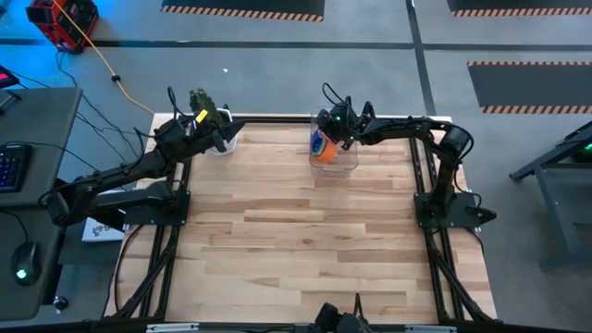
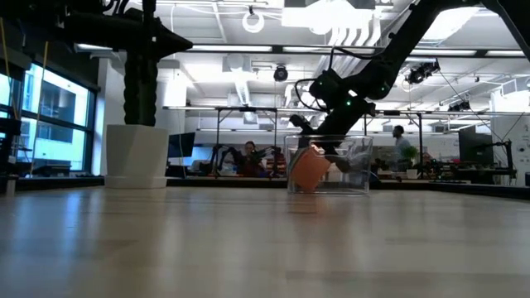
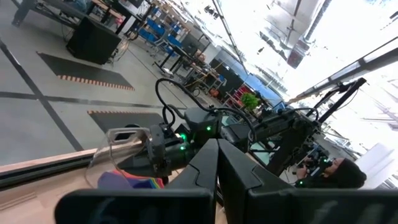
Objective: Nest measuring cups in basket
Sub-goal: Put the stacked measuring cups into the transparent bin, then adjust the stacked measuring cups in the transparent bin
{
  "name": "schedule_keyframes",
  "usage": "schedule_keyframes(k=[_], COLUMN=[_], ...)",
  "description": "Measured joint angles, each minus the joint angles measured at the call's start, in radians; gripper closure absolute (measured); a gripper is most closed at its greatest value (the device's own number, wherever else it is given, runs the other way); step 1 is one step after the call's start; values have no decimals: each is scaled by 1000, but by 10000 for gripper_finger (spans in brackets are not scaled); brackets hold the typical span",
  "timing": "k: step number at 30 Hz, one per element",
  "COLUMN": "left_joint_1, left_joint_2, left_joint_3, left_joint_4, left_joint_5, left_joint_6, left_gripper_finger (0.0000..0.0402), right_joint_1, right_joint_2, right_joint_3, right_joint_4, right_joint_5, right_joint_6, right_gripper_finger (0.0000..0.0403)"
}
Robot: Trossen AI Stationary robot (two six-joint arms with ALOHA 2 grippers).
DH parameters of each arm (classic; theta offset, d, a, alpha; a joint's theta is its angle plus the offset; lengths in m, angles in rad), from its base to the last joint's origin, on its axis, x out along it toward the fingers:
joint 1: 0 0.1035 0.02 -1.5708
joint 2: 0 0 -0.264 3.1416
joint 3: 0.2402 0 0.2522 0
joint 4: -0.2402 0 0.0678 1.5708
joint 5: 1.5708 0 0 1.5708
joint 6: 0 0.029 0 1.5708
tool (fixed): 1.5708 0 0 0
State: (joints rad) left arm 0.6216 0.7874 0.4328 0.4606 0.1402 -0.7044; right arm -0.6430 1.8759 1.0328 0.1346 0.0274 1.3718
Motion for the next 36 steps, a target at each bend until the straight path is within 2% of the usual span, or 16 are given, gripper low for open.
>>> schedule_keyframes(k=[2,10,13,20,23,36], left_joint_1=[0,0,0,0,0,-1], left_joint_2=[0,0,0,0,0,0], left_joint_3=[0,0,0,0,0,-1], left_joint_4=[0,0,0,0,0,-1], left_joint_5=[0,0,0,0,0,0], left_joint_6=[0,0,0,1,1,9], left_gripper_finger=[401,401,401,401,401,401], right_joint_1=[-1,-1,-1,-1,-3,-12], right_joint_2=[0,0,0,0,0,-34], right_joint_3=[0,0,0,0,0,0], right_joint_4=[-9,-48,-53,-111,-122,-186], right_joint_5=[8,29,29,24,21,42], right_joint_6=[-48,6,15,-4,-23,-26], right_gripper_finger=[258,243,215,120,98,91])
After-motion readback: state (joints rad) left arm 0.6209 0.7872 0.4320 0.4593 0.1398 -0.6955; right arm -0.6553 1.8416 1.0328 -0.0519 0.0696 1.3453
